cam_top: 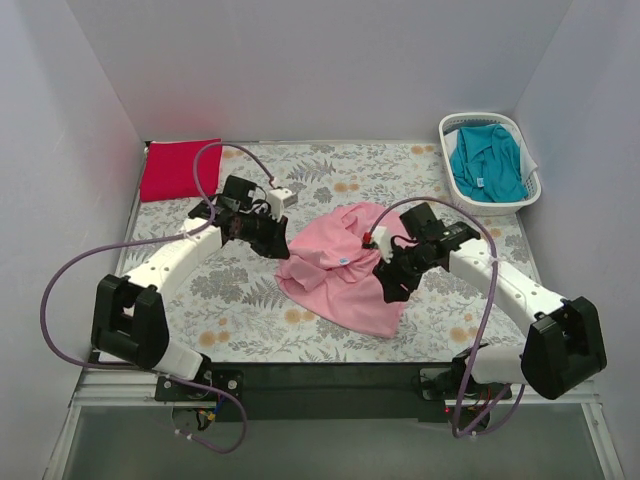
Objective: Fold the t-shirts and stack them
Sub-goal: Flatten the tshirt out
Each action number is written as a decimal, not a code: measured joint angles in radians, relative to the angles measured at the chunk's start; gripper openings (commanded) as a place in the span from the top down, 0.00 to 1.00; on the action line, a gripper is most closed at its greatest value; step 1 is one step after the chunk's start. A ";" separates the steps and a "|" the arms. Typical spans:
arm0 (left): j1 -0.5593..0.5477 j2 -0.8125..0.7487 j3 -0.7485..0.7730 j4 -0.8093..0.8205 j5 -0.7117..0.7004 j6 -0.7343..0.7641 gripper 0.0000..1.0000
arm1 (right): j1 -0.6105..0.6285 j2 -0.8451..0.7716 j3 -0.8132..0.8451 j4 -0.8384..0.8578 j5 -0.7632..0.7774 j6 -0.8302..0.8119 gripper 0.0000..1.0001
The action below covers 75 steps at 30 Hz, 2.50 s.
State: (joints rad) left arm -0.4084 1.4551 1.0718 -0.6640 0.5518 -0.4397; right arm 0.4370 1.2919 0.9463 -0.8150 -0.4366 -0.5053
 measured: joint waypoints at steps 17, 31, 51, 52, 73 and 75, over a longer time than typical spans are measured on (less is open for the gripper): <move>0.389 0.343 0.202 -0.043 0.204 -0.178 1.00 | 0.453 0.196 -0.053 0.053 0.220 0.034 0.44; 0.417 0.343 0.165 -0.042 0.224 -0.177 1.00 | 0.548 0.143 -0.045 0.044 0.261 0.046 0.48; 0.447 0.343 0.165 -0.043 0.229 -0.175 1.00 | 0.620 0.211 -0.043 0.032 0.358 0.060 0.99; 0.452 0.343 0.165 -0.044 0.232 -0.175 1.00 | 0.621 0.208 -0.043 0.032 0.364 0.061 0.99; 0.700 0.408 -0.030 -0.234 0.192 -0.130 0.68 | 0.584 -0.026 -0.235 -0.002 0.470 -0.108 0.29; 0.704 0.429 -0.008 -0.272 0.209 -0.102 0.64 | 0.576 -0.025 -0.191 -0.017 0.438 -0.123 0.32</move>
State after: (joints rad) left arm 0.2955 1.8839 1.0634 -0.9360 0.7612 -0.5419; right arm 1.0126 1.2667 0.7555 -0.8322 0.0010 -0.6281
